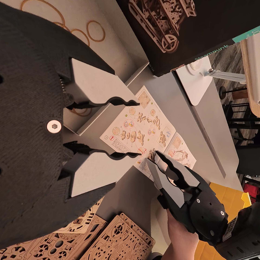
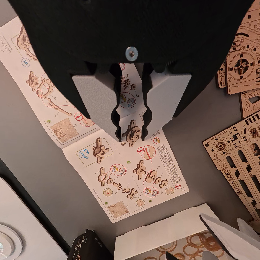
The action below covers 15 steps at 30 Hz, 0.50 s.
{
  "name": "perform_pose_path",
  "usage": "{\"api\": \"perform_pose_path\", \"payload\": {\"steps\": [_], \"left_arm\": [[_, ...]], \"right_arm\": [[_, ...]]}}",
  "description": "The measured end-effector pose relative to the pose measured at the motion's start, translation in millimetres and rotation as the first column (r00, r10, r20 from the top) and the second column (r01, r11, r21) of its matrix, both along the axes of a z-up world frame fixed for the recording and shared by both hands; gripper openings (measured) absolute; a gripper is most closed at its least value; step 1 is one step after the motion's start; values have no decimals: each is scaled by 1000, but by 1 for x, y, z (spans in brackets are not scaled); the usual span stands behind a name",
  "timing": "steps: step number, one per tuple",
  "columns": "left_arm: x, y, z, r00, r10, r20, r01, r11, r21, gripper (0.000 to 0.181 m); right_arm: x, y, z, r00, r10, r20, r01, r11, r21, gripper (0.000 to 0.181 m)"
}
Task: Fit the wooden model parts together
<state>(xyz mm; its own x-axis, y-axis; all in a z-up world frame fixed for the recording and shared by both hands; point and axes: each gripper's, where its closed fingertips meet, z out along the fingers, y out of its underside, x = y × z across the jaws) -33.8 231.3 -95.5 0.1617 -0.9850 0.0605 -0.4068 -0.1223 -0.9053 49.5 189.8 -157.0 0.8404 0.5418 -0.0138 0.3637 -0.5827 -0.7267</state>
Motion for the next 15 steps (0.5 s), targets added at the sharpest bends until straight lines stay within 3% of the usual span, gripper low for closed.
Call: {"api": "perform_pose_path", "payload": {"steps": [9, 15], "left_arm": [[-1, 2, 1, 1000, 8, 5, -8, 1000, 3, 65], [-7, 17, 11, 994, 93, 59, -93, 996, -1, 65]], "right_arm": [[0, 0, 0, 1000, 0, -12, 0, 1000, 4, 29], [0, 0, 0, 1000, -2, -15, 2, 1000, 6, 29]]}}
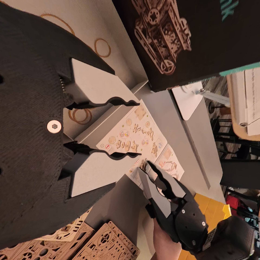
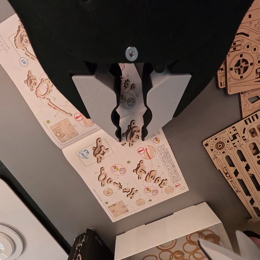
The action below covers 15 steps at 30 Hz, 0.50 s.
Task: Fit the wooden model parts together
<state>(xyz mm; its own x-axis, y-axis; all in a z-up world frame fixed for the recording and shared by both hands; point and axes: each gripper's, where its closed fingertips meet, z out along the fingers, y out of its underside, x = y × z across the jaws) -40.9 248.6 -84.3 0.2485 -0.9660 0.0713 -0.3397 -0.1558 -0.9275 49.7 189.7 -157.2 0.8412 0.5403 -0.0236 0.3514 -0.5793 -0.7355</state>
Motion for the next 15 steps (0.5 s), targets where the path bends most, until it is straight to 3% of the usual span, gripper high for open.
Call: {"api": "perform_pose_path", "payload": {"steps": [6, 15], "left_arm": [[-13, 23, 16, 988, 128, 86, -128, 992, -9, 64], [-15, 26, 17, 985, 139, 101, -137, 990, -22, 62]], "right_arm": [[0, 0, 0, 1000, 1, -2, -1, 1000, 2, 29], [0, 1, 0, 1000, -1, -5, 1, 1000, 7, 29]]}}
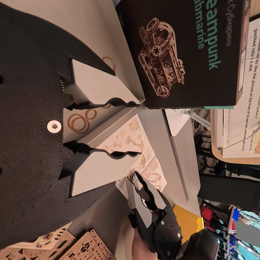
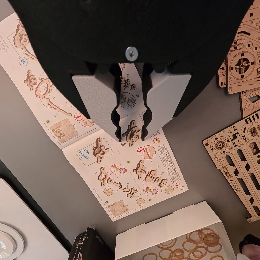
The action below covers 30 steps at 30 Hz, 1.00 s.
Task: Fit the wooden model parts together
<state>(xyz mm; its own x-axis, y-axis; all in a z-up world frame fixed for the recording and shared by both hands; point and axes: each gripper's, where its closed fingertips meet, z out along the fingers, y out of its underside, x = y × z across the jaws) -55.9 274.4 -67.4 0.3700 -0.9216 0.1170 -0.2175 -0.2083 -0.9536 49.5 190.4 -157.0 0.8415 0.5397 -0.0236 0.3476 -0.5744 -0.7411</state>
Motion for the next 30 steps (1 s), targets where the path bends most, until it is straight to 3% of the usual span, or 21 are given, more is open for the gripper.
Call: {"api": "perform_pose_path", "payload": {"steps": [19, 30], "left_arm": [[0, 0, -3, 1000, -3, -5, 3, 1000, -6, 61], [1, -1, -4, 1000, -9, -9, 9, 1000, -7, 60]], "right_arm": [[-1, 1, 2, 999, 14, 38, -15, 1000, 27, 29], [10, 10, 30, 999, -29, 22, 25, 985, 170, 34]]}}
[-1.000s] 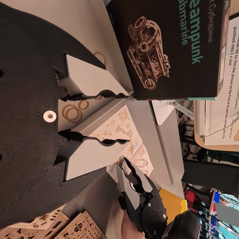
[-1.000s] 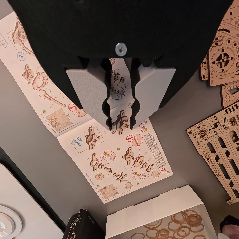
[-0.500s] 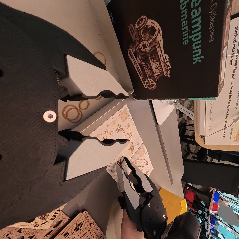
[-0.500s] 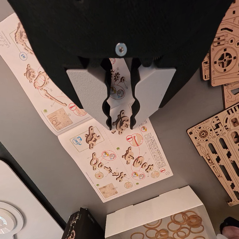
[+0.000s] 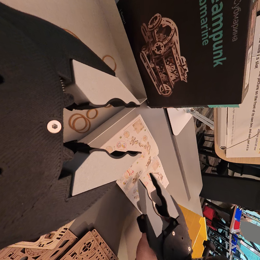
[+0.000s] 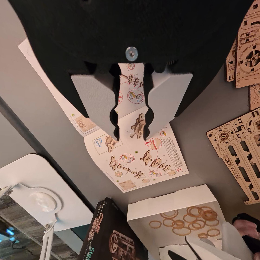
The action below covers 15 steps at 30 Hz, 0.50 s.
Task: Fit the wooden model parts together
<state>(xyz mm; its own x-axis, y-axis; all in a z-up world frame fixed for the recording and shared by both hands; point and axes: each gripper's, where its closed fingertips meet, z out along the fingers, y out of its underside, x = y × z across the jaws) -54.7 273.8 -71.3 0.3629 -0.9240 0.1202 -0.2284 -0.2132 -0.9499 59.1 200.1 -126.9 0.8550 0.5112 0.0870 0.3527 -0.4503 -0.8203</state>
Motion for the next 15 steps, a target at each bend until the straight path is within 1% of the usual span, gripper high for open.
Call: {"api": "perform_pose_path", "payload": {"steps": [4, 8, 11, 15], "left_arm": [[0, 0, -1, 1000, -2, -5, 2, 1000, -4, 60], [0, 0, 0, 1000, -2, -1, 2, 1000, 2, 60], [2, -3, -3, 1000, -13, -5, 13, 1000, -9, 60], [3, -5, -3, 1000, -22, -14, 22, 1000, 1, 62]], "right_arm": [[0, -2, -9, 999, -1, -55, -2, 998, -56, 34], [1, -2, -12, 1000, -3, -30, 1, 998, -63, 34], [2, 0, -7, 999, -9, -44, 7, 999, -51, 34], [11, 4, 9, 996, -46, -72, 46, 999, -1, 35]]}}
